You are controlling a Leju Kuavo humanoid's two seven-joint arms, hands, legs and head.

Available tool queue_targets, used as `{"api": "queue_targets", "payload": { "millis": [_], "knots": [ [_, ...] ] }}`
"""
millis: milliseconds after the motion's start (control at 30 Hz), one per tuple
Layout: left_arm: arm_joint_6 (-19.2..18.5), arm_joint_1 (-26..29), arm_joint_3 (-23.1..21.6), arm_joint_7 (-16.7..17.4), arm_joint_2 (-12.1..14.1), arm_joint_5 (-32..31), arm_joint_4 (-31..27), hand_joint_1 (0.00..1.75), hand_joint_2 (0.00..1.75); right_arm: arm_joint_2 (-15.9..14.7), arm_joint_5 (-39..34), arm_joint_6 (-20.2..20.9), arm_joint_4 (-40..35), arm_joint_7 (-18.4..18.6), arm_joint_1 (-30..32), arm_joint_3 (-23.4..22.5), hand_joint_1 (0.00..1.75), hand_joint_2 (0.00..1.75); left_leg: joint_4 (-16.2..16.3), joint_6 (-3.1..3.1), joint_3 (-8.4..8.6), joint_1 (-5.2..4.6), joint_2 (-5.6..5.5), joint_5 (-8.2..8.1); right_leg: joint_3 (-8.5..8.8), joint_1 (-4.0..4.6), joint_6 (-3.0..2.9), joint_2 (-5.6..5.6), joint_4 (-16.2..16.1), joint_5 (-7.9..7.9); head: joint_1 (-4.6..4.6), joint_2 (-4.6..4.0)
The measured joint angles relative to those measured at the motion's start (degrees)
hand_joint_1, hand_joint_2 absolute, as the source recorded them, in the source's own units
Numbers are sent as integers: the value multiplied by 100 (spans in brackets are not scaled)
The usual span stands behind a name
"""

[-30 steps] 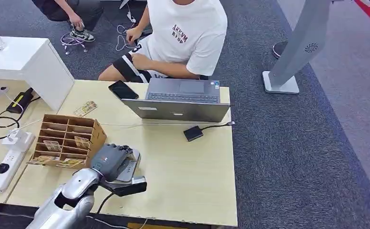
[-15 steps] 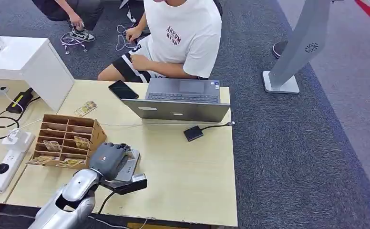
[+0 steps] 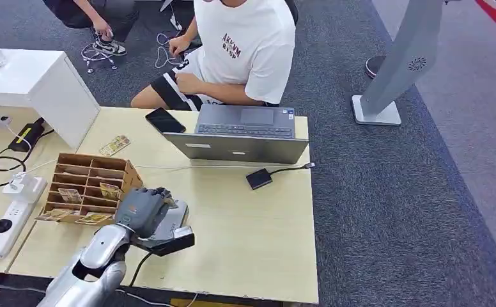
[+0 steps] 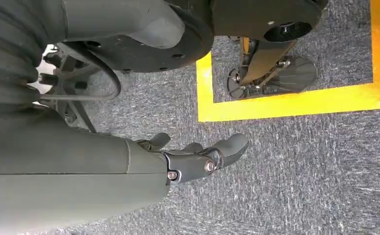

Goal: Pass the card to the sensor for recognition and then transmit it.

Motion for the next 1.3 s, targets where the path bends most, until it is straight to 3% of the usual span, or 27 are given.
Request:
{"api": "queue_targets", "payload": {
  "millis": [200,433,600,700,1167,1300],
  "knots": [
    [-90,-57,7,-39,-7,39,-83,175,175,0,-81,-2,0,-15,3,0,0,175,0,0,0,0,0,0,-1,0,0,1,0,0,0,0],
    [288,-194,11,-61,-63,64,-275,175,175,0,-83,-2,0,-37,3,0,0,175,0,0,0,0,1,0,-1,0,0,1,0,0,2,0],
    [1483,-300,74,-70,-195,-123,-630,175,175,0,-17,-33,0,-61,2,22,0,175,0,0,-2,0,-5,1,-1,0,0,-4,0,1,0,0],
    [1832,-510,168,-98,-227,-197,-907,175,175,0,65,-35,0,-77,-2,103,0,175,0,0,-1,0,-4,1,-1,0,0,-3,0,2,2,0],
    [2000,-1378,540,-59,-188,-299,-1029,175,175,7,149,-223,0,-35,-17,286,0,175,1,-1,0,1,-2,2,-2,1,-1,-1,5,2,0,0],
    [1773,-1887,551,140,-142,-461,-598,175,175,-7,240,-66,0,48,-40,336,0,175,1,3,-4,1,-7,7,-3,1,0,-5,4,4,-2,0]
  ]
}}
